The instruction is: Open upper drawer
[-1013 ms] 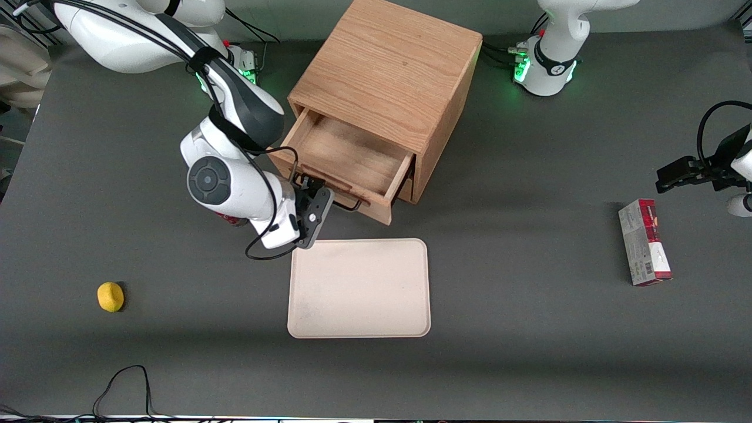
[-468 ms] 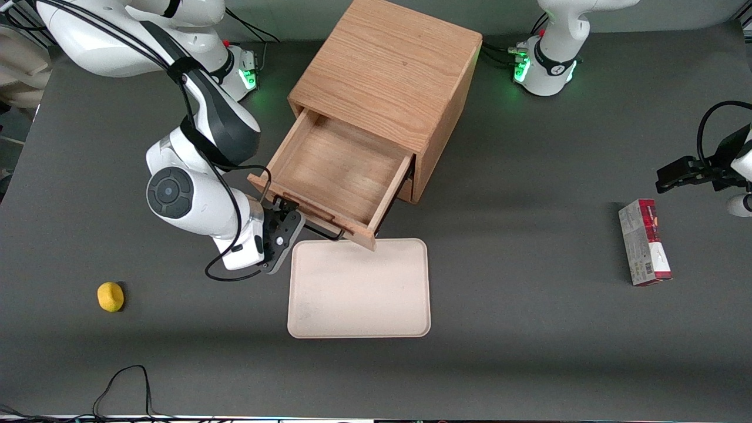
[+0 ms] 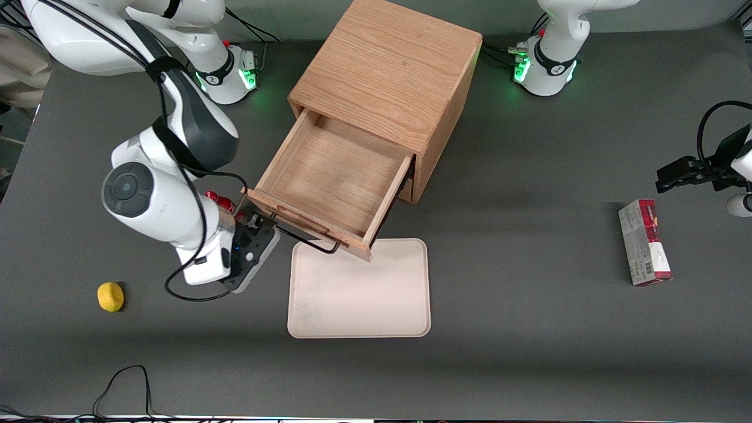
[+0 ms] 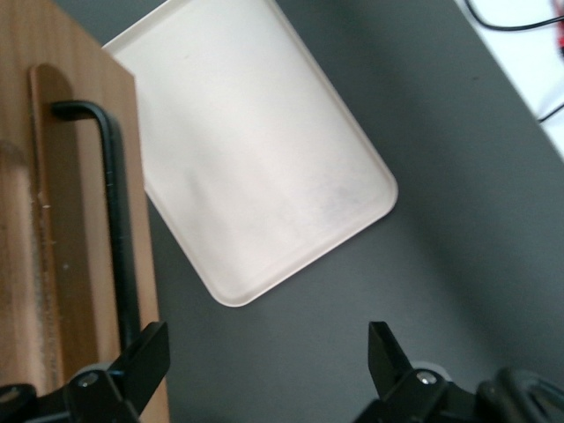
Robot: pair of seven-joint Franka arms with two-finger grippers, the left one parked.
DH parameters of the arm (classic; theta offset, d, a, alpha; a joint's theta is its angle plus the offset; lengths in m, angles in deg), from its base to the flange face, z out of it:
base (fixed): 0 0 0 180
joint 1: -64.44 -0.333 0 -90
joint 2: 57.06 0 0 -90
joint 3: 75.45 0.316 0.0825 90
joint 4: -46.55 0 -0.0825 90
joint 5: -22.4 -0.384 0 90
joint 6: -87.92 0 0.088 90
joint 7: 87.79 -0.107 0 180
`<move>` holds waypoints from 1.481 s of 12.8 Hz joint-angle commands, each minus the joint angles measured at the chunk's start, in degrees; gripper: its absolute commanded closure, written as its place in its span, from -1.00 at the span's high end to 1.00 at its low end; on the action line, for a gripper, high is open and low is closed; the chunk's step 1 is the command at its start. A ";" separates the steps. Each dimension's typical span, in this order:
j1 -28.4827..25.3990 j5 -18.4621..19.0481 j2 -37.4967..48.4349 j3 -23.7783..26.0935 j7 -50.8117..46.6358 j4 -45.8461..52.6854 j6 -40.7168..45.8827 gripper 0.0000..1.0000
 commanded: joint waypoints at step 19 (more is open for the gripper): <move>-0.62 -14.53 45.79 -24.92 -33.91 -29.16 19.62 1.00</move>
